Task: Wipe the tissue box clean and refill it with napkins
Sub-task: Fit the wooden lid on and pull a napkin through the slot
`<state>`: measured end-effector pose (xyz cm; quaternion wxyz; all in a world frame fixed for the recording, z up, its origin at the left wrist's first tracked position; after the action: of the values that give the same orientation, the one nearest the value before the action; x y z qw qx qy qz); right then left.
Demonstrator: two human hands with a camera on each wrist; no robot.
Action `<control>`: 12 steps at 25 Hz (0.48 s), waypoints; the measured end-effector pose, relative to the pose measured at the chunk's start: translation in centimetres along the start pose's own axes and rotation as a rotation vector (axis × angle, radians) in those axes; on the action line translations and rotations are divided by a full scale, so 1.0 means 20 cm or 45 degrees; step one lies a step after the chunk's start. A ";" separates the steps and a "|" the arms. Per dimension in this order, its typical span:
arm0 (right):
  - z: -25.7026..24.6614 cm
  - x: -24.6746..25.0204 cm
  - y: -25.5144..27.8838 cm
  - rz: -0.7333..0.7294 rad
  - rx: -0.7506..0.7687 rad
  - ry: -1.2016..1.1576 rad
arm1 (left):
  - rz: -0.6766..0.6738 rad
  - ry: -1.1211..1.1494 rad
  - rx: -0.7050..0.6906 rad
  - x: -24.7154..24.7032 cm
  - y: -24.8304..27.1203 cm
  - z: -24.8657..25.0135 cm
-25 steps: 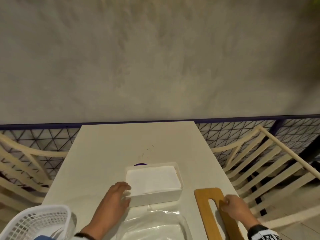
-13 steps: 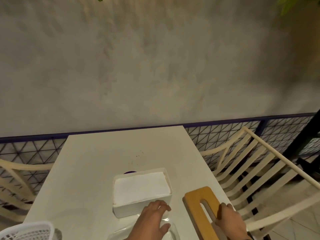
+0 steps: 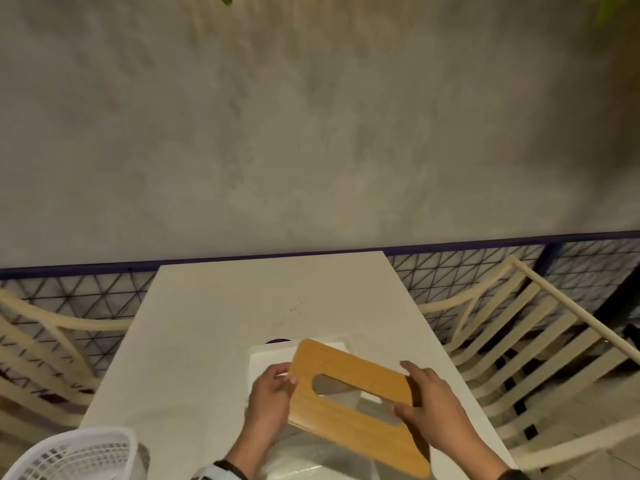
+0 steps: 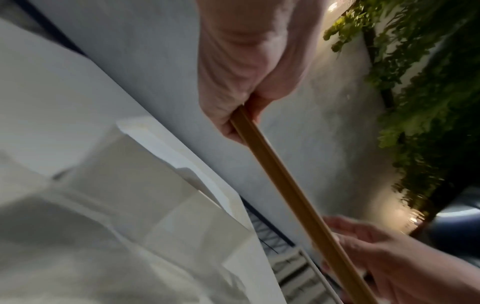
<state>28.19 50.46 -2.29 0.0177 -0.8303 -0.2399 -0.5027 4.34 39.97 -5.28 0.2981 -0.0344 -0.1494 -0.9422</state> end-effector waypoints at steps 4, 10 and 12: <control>0.02 -0.21 -0.26 -0.225 -0.247 -0.830 | 0.180 0.121 0.044 0.26 -0.08 -0.02; -0.13 -0.27 -0.57 -0.172 -0.273 -0.924 | 0.320 -0.250 0.154 0.35 -0.26 -0.07; -0.12 -0.29 -0.62 -0.130 -0.288 -0.729 | 0.285 -0.323 0.202 0.34 -0.30 -0.13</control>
<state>18.89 58.62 -8.61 -0.1684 -0.9218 -0.2189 -0.2721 -4.56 40.04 -8.23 0.3815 -0.1455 -0.2548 -0.8766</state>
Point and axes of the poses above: each hand's wrist, its own y-axis away from the middle knuckle, its own x-axis out of the back of the hand, z = x × y, the point moved 9 cm from there along -y, towards the middle knuckle
